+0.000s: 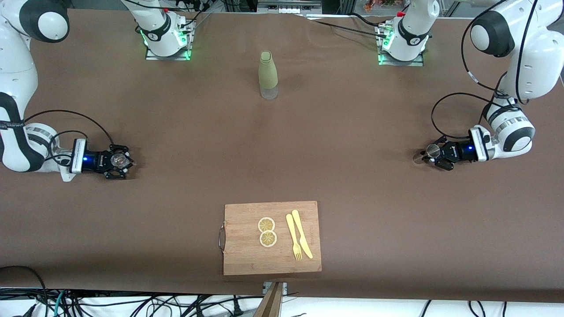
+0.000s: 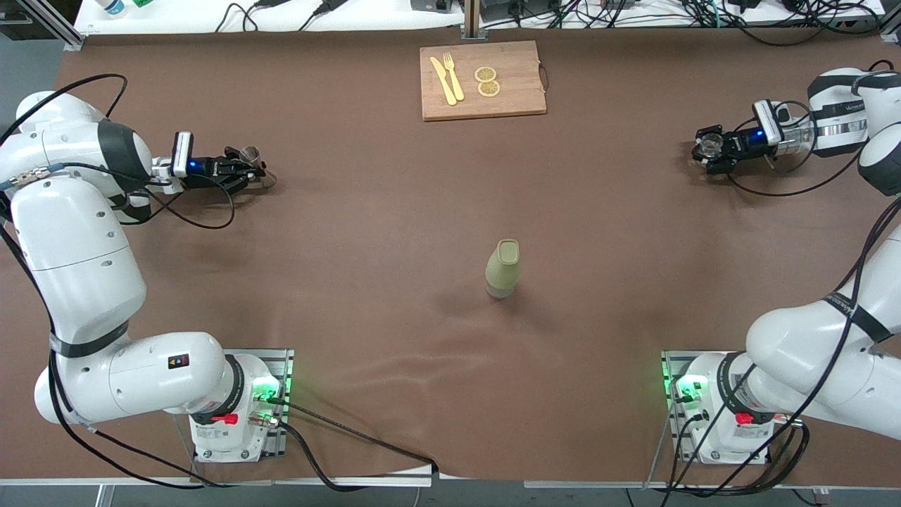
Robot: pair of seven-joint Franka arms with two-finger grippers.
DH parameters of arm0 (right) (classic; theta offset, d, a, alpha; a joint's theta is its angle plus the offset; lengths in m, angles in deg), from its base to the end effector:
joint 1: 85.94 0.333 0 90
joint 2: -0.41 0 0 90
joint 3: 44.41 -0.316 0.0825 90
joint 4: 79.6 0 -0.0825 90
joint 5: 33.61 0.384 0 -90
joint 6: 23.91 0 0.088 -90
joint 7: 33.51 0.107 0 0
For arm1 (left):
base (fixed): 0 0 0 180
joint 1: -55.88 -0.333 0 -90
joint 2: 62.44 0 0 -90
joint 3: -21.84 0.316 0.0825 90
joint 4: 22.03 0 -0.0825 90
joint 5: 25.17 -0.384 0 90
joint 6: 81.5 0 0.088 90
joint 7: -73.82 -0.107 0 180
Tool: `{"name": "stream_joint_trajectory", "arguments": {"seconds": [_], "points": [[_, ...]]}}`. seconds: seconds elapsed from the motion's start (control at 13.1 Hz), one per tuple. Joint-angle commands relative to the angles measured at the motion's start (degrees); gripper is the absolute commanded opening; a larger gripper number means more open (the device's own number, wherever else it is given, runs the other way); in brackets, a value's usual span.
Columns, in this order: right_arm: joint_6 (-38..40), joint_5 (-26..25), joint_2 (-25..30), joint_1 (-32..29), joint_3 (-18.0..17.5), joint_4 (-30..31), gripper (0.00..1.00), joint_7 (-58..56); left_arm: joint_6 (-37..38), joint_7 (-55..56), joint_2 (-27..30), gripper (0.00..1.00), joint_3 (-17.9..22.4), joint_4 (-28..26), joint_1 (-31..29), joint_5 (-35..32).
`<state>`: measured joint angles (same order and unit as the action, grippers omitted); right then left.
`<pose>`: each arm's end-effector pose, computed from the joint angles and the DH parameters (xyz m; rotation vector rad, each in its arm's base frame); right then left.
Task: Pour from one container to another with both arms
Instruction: 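Lift the glass with the right gripper while the left gripper lifts the jigger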
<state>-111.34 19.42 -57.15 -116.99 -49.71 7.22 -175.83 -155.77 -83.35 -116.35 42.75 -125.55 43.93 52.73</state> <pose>0.5772 -0.1855 0.0713 -1.3945 -1.3496 -0.9688 0.5040 0.1791 0.0600 1.4206 -1.1728 1.1972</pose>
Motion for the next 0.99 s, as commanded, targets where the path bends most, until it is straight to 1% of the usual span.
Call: {"name": "stream_joint_trajectory", "arguments": {"seconds": [0.0, 0.15, 0.31, 0.38, 0.46, 0.61, 0.69, 0.76, 0.84, 0.92], "points": [[1.4, 0.7, 0.0, -0.1, -3.6, -1.3, 0.00, 4.8, 0.3, -7.5, -1.1, 0.00, -0.4, 0.0, -0.1, 0.2], [2.6, 0.6, 0.2, 0.0, -7.0, -1.3, 0.00, 8.5, 0.3, -7.3, -0.7, 0.00, -2.4, 0.1, -0.1, 0.4], [2.6, 0.6, 0.3, 1.8, -9.4, -1.3, 0.00, 9.2, -0.3, -5.9, 0.6, 0.00, -3.1, 0.1, 0.7, 1.3], [2.3, 0.6, 0.4, 2.6, -11.4, -1.4, 0.00, 9.6, -0.9, -3.6, 1.3, 0.00, -4.8, 0.1, 1.5, 1.8], [2.0, 0.3, 0.5, 3.3, -13.7, -1.5, 0.00, 11.6, -2.4, -1.4, 2.6, 0.00, -6.1, 0.1, 2.4, 2.2], [0.9, 0.1, 0.7, 6.4, -17.5, -1.8, 0.00, 14.3, -7.0, 2.5, 4.9, 0.00, -7.7, 0.1, 6.4, 3.6], [0.9, 0.1, 0.7, 9.1, -18.3, -3.6, 0.00, 14.6, -9.0, 3.9, 5.6, 0.00, -8.2, 0.1, 8.5, 4.2], [0.3, 0.5, 0.7, 12.3, -18.3, -4.6, 0.00, 14.6, -11.3, 5.7, 6.3, 0.00, -10.1, 0.0, 10.3, 4.9], [-1.3, 0.7, 0.8, 14.1, -18.9, -4.7, 0.00, 14.6, -13.4, 7.1, 6.4, 0.00, -12.4, 0.0, 11.2, 6.7], [-3.6, 1.6, 1.0, 15.0, -20.2, -4.6, 0.00, 14.8, -15.8, 7.7, 6.4, 0.00, -14.9, 0.1, 12.6, 8.6]]}}
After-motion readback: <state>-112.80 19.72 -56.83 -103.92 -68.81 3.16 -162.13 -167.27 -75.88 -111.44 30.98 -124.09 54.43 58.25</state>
